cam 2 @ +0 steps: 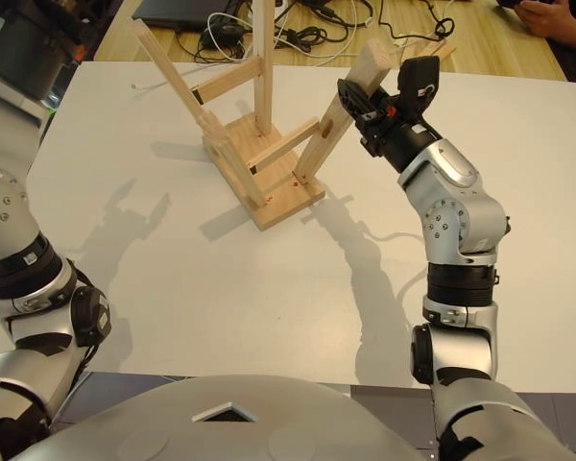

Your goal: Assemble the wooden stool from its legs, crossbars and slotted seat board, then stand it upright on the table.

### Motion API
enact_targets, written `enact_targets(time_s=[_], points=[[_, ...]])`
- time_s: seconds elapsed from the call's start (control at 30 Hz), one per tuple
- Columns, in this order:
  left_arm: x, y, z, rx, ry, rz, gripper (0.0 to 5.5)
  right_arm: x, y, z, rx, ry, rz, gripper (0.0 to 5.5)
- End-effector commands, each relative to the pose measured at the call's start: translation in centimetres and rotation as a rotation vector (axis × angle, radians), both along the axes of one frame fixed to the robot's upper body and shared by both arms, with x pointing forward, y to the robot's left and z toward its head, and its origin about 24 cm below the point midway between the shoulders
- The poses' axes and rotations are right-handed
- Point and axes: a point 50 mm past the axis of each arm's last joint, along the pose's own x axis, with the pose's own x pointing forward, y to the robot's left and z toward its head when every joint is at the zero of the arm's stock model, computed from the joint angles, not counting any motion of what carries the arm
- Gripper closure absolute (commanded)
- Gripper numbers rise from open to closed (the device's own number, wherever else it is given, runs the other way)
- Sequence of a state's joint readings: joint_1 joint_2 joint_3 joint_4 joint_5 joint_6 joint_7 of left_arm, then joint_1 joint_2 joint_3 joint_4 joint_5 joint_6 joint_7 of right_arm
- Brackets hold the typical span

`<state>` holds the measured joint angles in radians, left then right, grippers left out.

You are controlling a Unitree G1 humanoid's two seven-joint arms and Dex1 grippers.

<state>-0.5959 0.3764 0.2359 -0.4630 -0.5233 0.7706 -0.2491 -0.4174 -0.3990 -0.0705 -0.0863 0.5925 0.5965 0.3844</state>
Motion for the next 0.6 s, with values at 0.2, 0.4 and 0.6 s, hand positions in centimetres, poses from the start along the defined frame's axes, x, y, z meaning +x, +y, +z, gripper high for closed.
enact_targets(time_s=[0.2,0.4,0.6], points=[[-0.6,0.4,-0.2,0.003,-0.008,0.031,1.73,-1.1,-1.2,0.3,-0.126,0.105,0.041,4.49],[-0.6,0.4,-0.3,0.008,-0.005,0.033,1.73,-1.1,-0.9,-2.1,-0.11,0.251,0.07,4.49],[-0.6,0.3,-0.4,0.008,-0.005,0.028,1.73,-0.3,0.0,-4.8,-0.11,0.392,0.105,4.49]])
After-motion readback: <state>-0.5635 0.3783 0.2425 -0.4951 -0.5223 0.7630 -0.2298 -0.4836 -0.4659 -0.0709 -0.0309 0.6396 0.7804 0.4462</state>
